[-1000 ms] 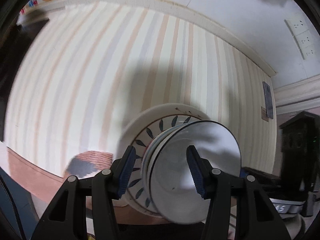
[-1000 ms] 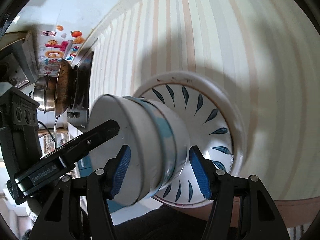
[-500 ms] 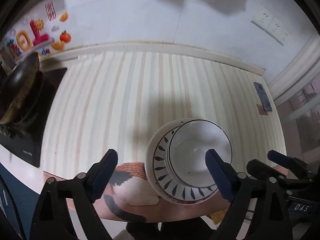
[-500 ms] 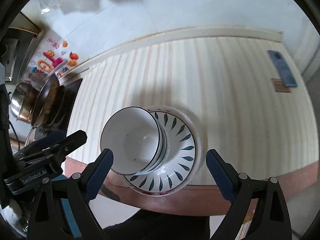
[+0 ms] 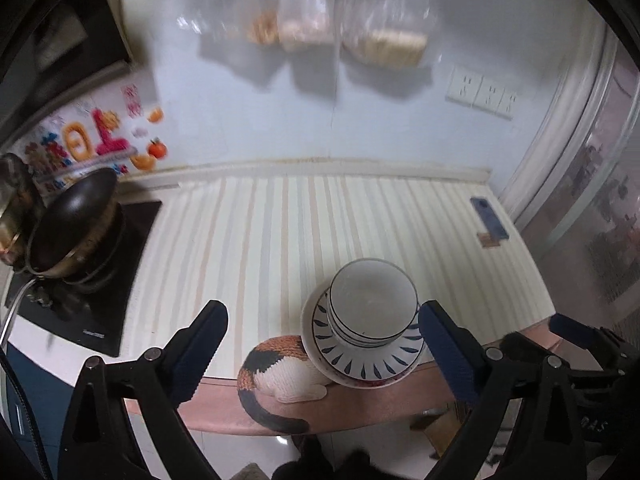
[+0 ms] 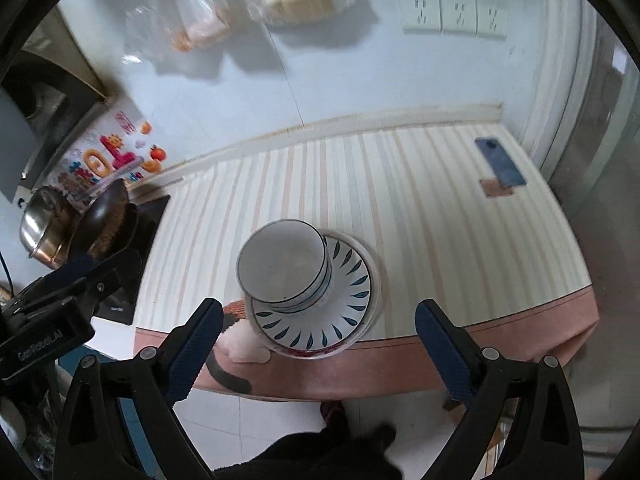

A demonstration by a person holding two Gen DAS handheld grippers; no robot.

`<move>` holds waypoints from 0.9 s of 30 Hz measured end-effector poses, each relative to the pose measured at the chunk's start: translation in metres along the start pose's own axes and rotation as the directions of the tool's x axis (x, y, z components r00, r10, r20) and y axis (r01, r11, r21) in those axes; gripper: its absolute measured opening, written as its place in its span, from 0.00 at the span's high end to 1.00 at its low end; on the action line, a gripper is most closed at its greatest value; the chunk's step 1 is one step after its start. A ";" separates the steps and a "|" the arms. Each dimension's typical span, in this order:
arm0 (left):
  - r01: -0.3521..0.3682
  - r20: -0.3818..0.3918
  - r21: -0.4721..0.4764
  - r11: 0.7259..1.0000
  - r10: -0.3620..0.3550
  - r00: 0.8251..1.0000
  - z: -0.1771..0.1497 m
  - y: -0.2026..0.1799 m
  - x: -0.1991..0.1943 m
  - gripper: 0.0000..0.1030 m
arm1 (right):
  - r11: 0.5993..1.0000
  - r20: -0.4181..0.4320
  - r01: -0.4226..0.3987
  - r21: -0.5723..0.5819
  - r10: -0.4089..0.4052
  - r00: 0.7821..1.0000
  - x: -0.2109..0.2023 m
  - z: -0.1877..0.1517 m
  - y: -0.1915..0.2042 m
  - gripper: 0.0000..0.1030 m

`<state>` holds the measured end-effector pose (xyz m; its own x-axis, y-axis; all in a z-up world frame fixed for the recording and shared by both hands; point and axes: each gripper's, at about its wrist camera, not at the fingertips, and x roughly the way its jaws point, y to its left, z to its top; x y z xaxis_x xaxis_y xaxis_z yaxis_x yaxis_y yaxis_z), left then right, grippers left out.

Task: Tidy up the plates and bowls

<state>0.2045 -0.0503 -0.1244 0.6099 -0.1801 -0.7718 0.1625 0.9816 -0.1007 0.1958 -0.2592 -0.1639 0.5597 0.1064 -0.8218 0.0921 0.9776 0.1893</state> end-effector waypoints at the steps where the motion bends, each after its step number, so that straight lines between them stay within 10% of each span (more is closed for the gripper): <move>1: 0.002 0.017 -0.005 1.000 -0.002 1.000 -0.003 -0.001 -0.011 0.05 | 1.000 0.018 0.001 -0.007 -0.001 1.000 -0.012 -0.004 0.002 0.04; 27: -0.099 0.139 -0.073 0.992 0.108 0.984 -0.102 -0.031 -0.156 0.00 | 0.992 0.219 0.002 -0.129 0.027 0.975 -0.185 -0.093 -0.001 0.01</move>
<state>0.0250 -0.0466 -0.0653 0.7255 -0.0802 -0.6835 0.0445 0.9966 -0.0697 0.0155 -0.2633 -0.0622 0.7289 0.0902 -0.6787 -0.0140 0.9930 0.1169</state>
